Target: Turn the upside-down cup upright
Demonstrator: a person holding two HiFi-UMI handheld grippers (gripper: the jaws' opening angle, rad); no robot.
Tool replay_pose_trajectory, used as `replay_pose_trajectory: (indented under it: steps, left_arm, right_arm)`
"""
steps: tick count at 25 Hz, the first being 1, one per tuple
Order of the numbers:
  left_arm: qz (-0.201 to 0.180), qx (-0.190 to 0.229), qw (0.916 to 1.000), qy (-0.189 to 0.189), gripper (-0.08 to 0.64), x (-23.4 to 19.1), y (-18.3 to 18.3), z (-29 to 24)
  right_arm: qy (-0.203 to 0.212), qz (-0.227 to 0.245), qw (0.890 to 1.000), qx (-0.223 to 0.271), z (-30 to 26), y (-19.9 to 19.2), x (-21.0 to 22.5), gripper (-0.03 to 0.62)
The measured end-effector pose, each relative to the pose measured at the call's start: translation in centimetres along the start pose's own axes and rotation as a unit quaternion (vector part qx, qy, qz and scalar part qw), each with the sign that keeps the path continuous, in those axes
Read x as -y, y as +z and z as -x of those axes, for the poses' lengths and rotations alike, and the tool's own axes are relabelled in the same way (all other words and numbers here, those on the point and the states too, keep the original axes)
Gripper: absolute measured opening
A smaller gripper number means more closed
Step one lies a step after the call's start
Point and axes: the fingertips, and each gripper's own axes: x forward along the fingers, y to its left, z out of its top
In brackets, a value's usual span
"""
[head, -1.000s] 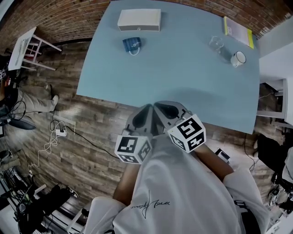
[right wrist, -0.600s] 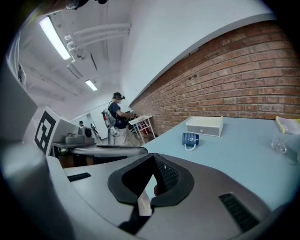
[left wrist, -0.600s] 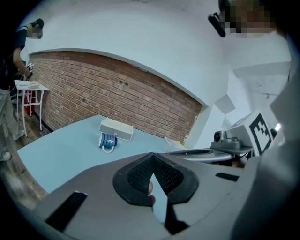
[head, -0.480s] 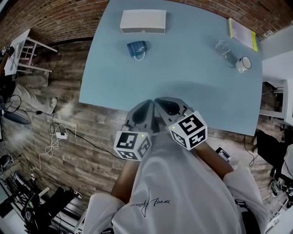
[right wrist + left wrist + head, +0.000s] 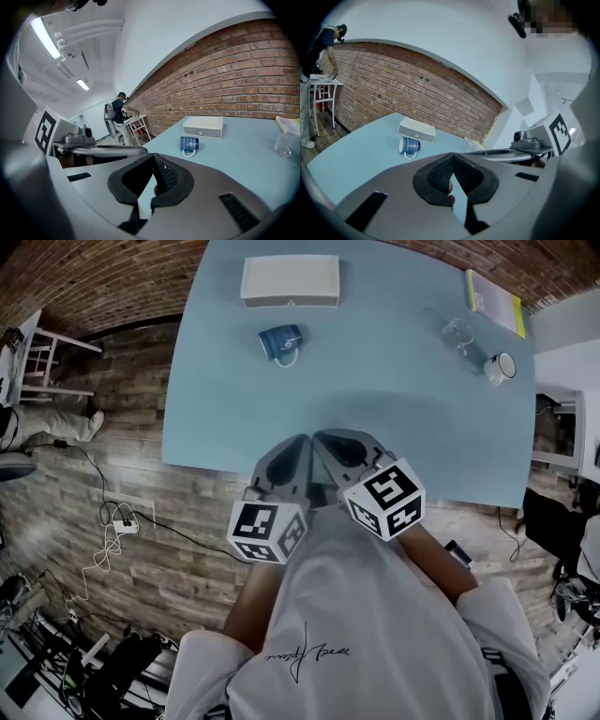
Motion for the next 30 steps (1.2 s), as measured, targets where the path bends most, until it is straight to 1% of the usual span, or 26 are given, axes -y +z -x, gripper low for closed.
replay_pose_trajectory:
  steps: [9,18,24,30]
  left_arm:
    - [-0.001,-0.01,0.9997,-0.024,0.009,-2.9,1.6,-0.9]
    - [-0.004,-0.021,0.9991,-0.037,0.009,-6.3,3.5,-1.5]
    - [-0.001,-0.026,0.9986,-0.045,0.009,-7.6,4.4,-2.4]
    - [0.0,-0.04,0.9978,-0.054,0.009,-7.7,4.3,-3.7]
  right_arm:
    - [-0.027,-0.01,1.0,0.001,-3.0,1.5,0.3,0.021]
    - [-0.043,-0.015,0.999,0.001,-6.4,3.3,0.2,0.021]
    - [-0.053,-0.014,0.999,-0.002,-7.9,4.2,0.8,0.021]
    - [-0.055,-0.023,0.998,0.002,-8.2,4.4,2.1,0.021]
